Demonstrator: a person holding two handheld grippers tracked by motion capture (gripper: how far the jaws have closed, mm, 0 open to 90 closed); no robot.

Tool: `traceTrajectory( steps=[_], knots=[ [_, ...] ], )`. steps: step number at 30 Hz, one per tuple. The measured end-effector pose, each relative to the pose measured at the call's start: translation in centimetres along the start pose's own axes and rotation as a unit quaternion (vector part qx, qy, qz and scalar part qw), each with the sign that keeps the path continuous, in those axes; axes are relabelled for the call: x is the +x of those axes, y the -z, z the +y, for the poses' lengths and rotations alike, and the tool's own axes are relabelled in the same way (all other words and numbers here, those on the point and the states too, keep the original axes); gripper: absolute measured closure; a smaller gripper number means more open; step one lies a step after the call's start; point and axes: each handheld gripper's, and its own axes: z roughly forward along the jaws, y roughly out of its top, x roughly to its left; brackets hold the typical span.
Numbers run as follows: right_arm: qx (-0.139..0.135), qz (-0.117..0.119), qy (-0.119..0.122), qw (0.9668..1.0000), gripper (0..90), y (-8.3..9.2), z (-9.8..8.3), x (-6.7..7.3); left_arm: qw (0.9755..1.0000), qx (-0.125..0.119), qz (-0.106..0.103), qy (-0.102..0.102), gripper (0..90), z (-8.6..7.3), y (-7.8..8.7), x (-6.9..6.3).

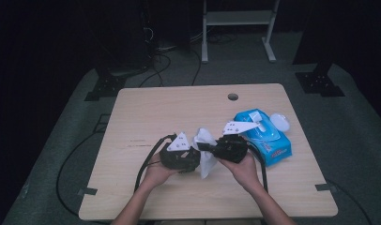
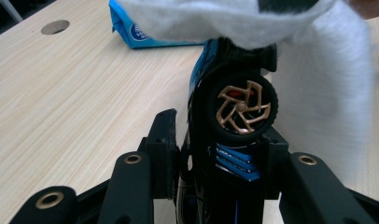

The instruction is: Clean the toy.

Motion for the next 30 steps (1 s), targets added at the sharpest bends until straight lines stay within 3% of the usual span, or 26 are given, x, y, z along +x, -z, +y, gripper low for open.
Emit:
traceTrajectory(
  steps=[7, 13, 15, 22, 25, 30],
  knots=[
    [0.003, -0.034, -0.029, 0.9990, 86.4, 1.3, -1.1, -2.0, 1.0000, -0.001, 0.002, 0.000, 58.8, -0.2, 0.2, 0.2],
    [-0.008, -0.011, -0.018, 0.9997, 86.4, 0.6, -0.4, -0.9, 1.0000, -0.001, 0.003, -0.001, 58.8, -0.1, 0.1, 0.1],
    [-0.007, -0.013, -0.012, 0.9998, 86.4, 0.6, -0.4, -0.8, 1.0000, -0.002, 0.003, 0.000, 58.8, -0.1, 0.3, 0.2],
    [-0.011, -0.034, -0.059, 0.9977, 86.4, 1.5, -2.2, -3.0, 0.9999, -0.014, 0.003, 0.008, 58.8, -0.2, 0.8, 0.5],
    [-0.008, -0.035, -0.067, 0.9971, 86.4, 1.3, -2.8, -3.5, 0.9997, -0.019, 0.002, 0.012, 58.8, -0.2, 1.0, 0.6],
    [-0.033, -0.014, -0.073, 0.9967, 86.4, 1.3, -2.2, -3.0, 0.9999, -0.010, -0.001, 0.009, 58.8, -0.4, 0.4, 0.5]
  ],
)
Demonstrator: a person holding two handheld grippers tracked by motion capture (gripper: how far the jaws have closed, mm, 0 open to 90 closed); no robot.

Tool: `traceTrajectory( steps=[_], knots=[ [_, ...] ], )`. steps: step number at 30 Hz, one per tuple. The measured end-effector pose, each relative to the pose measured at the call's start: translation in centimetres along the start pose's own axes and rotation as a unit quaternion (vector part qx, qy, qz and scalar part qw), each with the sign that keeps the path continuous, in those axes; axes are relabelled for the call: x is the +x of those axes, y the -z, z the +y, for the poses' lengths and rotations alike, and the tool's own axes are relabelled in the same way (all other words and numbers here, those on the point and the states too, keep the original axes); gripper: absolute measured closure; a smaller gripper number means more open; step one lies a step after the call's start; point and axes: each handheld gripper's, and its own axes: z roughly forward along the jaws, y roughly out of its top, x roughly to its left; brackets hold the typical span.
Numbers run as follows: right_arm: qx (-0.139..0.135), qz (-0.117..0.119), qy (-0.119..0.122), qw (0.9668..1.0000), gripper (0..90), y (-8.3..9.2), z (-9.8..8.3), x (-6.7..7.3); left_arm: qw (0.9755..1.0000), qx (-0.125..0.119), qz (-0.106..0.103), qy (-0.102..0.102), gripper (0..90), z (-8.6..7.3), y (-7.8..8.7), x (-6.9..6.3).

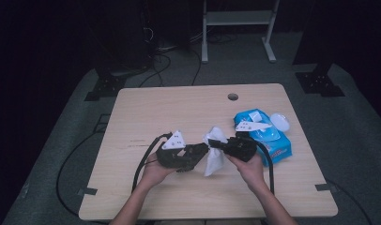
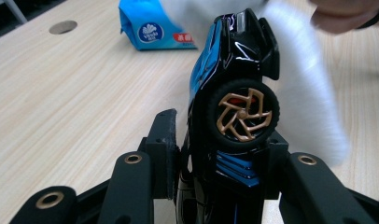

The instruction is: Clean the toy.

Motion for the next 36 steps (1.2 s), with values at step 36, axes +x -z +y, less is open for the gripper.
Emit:
traceTrajectory(
  steps=[36],
  knots=[
    [0.021, 0.029, 0.016, 0.9992, 86.4, -3.2, -0.1, 2.2, 1.0000, -0.005, 0.000, -0.002, 59.3, -0.6, 1.6, -0.3]
  ],
)
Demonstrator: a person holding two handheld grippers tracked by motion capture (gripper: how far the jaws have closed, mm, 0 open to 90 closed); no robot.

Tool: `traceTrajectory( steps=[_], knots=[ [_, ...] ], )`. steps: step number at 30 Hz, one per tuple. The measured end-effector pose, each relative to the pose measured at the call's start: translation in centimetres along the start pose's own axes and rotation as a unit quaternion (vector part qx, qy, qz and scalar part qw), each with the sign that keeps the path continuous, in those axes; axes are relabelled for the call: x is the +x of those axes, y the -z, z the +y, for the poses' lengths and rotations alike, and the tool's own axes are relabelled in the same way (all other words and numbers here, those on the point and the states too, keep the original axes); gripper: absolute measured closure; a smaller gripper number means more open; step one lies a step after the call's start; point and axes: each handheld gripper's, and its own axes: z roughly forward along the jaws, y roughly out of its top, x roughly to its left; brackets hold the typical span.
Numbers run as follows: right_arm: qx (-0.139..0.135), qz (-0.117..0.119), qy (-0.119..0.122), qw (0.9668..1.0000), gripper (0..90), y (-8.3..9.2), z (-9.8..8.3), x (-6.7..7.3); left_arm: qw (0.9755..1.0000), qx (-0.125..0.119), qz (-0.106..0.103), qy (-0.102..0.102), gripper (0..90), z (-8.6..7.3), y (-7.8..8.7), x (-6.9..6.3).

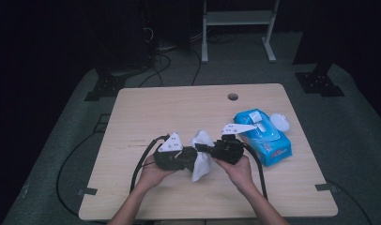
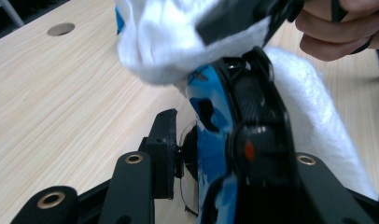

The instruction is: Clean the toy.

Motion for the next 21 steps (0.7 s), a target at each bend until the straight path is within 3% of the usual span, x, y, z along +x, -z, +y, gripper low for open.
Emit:
traceTrajectory(
  steps=[5, 12, 15, 16, 17, 18, 21],
  knots=[
    [0.026, -0.012, 0.013, 0.9995, 86.4, -1.7, -0.8, 0.2, 0.9999, 0.011, 0.007, -0.005, 59.6, -0.9, 1.3, 0.0],
    [0.040, -0.016, 0.014, 0.9990, 86.3, -3.5, -1.8, 0.3, 0.9998, 0.013, 0.014, 0.007, 60.9, -2.6, 2.8, 0.1],
    [0.056, -0.020, 0.022, 0.9980, 86.3, -4.2, -2.1, 0.5, 0.9995, 0.026, 0.019, 0.007, 62.8, -3.6, 3.1, 0.2],
    [0.061, -0.021, 0.026, 0.9975, 86.3, -4.4, -2.2, 0.6, 0.9993, 0.033, 0.007, 0.017, 67.0, -3.9, 2.9, 0.3],
    [0.065, -0.022, 0.028, 0.9972, 86.2, -4.6, -2.3, 0.7, 0.9992, 0.035, 0.018, 0.010, 67.4, -4.5, 2.7, 0.1],
    [0.070, -0.020, 0.030, 0.9969, 86.2, -5.0, -2.4, 0.8, 0.9994, 0.024, 0.016, 0.018, 67.6, -4.8, 2.7, 0.1],
    [0.074, -0.022, 0.034, 0.9965, 86.1, -5.7, -2.7, 0.9, 0.9993, 0.027, 0.009, 0.025, 67.6, -4.7, 2.8, 0.5]
  ],
)
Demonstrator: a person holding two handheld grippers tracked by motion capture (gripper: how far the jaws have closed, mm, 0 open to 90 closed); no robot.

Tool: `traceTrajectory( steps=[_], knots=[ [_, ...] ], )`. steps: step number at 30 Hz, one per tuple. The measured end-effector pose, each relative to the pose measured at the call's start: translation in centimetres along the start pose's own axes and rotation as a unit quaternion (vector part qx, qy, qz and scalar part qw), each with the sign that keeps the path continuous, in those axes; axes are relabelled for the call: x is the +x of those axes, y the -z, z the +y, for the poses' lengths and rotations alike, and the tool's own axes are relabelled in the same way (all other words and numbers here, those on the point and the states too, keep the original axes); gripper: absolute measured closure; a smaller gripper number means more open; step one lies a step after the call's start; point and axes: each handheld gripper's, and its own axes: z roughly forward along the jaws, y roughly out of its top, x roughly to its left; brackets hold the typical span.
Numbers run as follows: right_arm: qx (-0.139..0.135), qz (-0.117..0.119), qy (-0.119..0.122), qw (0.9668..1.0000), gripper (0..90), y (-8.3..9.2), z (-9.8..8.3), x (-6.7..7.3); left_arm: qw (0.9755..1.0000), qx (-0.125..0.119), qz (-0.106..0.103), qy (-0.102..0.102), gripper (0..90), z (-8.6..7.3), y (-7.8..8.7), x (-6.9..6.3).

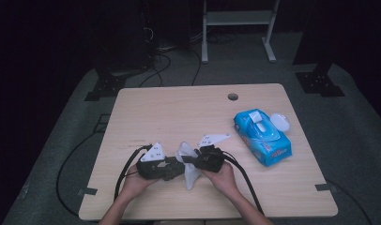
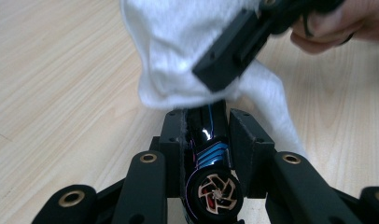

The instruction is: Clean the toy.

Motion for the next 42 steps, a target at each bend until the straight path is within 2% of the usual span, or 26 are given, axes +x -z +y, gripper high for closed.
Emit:
traceTrajectory(
  steps=[3, 5, 10, 12, 13, 15, 17, 20, 21, 23, 24, 26, 27, 29, 32, 35, 36, 38, 40, 42],
  knots=[
    [0.003, 0.000, 0.000, 1.0000, 86.1, 0.0, 0.1, -0.1, 1.0000, -0.003, 0.001, -0.002, 67.5, -0.1, 0.0, 0.0],
    [0.004, -0.004, 0.006, 1.0000, 86.1, 0.0, 0.1, 0.1, 1.0000, -0.003, 0.000, 0.004, 66.7, -0.1, -0.1, 0.0],
    [0.002, -0.004, 0.012, 0.9999, 86.1, 0.2, 0.1, 0.2, 0.9997, 0.021, 0.002, 0.012, 55.0, -0.2, -0.7, 0.1],
    [0.003, -0.004, 0.017, 0.9998, 86.0, 0.1, 0.1, 0.4, 0.9995, 0.031, 0.002, 0.007, 55.0, -0.2, -1.0, 0.2],
    [0.004, -0.004, 0.020, 0.9998, 86.0, 0.1, 0.0, 0.4, 0.9995, 0.033, -0.001, 0.005, 57.7, -0.2, -1.1, 0.2],
    [0.007, -0.007, 0.030, 0.9995, 86.0, 0.1, 0.0, 0.5, 0.9993, 0.035, 0.008, -0.003, 61.4, -0.2, -1.1, 0.2],
    [0.010, -0.022, 0.044, 0.9987, 86.0, 0.5, 0.0, 0.4, 0.9993, 0.036, 0.007, -0.003, 62.1, -0.2, -1.0, 0.2],
    [0.016, -0.063, 0.064, 0.9958, 86.0, 1.6, -0.1, -0.3, 0.9993, 0.037, 0.009, -0.003, 63.0, -0.4, -0.9, 0.3],
    [0.019, -0.072, 0.062, 0.9953, 86.0, 2.0, -0.1, -0.7, 0.9993, 0.037, 0.008, -0.001, 63.2, -0.4, -0.9, 0.4],
    [0.016, -0.074, 0.055, 0.9957, 86.0, 2.3, -0.2, -1.2, 0.9992, 0.040, 0.008, -0.003, 63.0, -0.2, -1.0, 0.4],
    [0.015, -0.076, 0.053, 0.9956, 86.0, 2.3, -0.3, -1.1, 0.9991, 0.043, 0.006, -0.003, 62.6, -0.1, -1.2, 0.4],
    [0.011, -0.071, 0.058, 0.9957, 86.0, 2.0, -0.2, -0.7, 0.9984, 0.057, 0.008, 0.001, 55.9, 0.1, -1.7, 0.5],
    [0.011, -0.065, 0.060, 0.9960, 86.0, 1.7, -0.2, -0.4, 0.9981, 0.061, 0.009, -0.004, 56.3, 0.2, -1.9, 0.5],
    [0.012, -0.057, 0.068, 0.9959, 85.9, 1.2, -0.1, 0.2, 0.9978, 0.066, 0.009, 0.000, 57.2, 0.2, -2.3, 0.5],
    [0.012, -0.057, 0.070, 0.9959, 86.0, 1.4, -0.2, 0.1, 0.9975, 0.070, 0.009, -0.007, 58.0, 0.2, -2.3, 0.6],
    [0.013, -0.083, 0.072, 0.9938, 86.0, 2.5, -0.5, -0.8, 0.9976, 0.069, 0.008, -0.001, 58.5, 0.0, -2.1, 0.8],
    [0.009, -0.089, 0.062, 0.9941, 86.0, 3.0, -0.6, -1.3, 0.9976, 0.069, 0.008, 0.000, 58.6, 0.0, -2.0, 0.8],
    [0.013, -0.102, 0.057, 0.9931, 86.0, 3.5, -0.7, -1.7, 0.9974, 0.071, 0.009, -0.003, 58.6, 0.1, -2.1, 0.7],
    [0.009, -0.091, 0.049, 0.9946, 86.0, 3.4, -0.9, -1.7, 0.9975, 0.069, 0.012, 0.004, 57.8, 0.3, -2.5, 0.7],
    [0.005, -0.088, 0.057, 0.9945, 85.9, 2.9, -0.8, -1.1, 0.9966, 0.081, 0.011, 0.008, 53.2, 0.6, -2.9, 0.9]
  ],
)
